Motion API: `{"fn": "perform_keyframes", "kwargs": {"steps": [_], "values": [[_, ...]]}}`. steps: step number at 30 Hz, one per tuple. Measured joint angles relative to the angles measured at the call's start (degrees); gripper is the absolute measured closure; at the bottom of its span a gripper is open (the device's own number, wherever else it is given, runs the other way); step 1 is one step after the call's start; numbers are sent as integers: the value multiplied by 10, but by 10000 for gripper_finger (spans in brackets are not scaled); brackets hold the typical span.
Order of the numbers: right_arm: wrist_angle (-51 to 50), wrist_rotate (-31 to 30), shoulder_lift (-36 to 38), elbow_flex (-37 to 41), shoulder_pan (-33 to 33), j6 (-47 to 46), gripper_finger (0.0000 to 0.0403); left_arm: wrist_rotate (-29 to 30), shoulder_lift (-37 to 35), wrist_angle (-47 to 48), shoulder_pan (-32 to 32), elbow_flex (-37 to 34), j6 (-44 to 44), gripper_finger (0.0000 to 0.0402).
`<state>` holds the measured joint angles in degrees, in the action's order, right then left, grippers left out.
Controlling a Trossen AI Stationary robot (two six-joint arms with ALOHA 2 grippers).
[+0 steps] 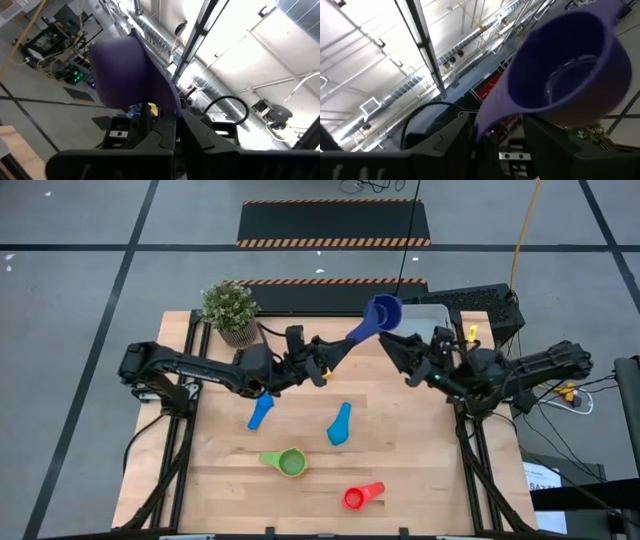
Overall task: Nest measuring cups in basket
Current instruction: Stack the dark blue measuring cup on the green measuring cup
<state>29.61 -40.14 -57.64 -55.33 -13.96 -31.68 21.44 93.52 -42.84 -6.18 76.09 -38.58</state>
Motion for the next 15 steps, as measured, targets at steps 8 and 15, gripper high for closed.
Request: {"fn": "perform_keyframes", "kwargs": {"steps": [8,15], "values": [[-84,-3,48,0,-38,25,223,-3,-38,75,-16,0,13,395],[-144,-3,79,0,-61,45,222,-7,-91,156,-50,0,31,395]]}}
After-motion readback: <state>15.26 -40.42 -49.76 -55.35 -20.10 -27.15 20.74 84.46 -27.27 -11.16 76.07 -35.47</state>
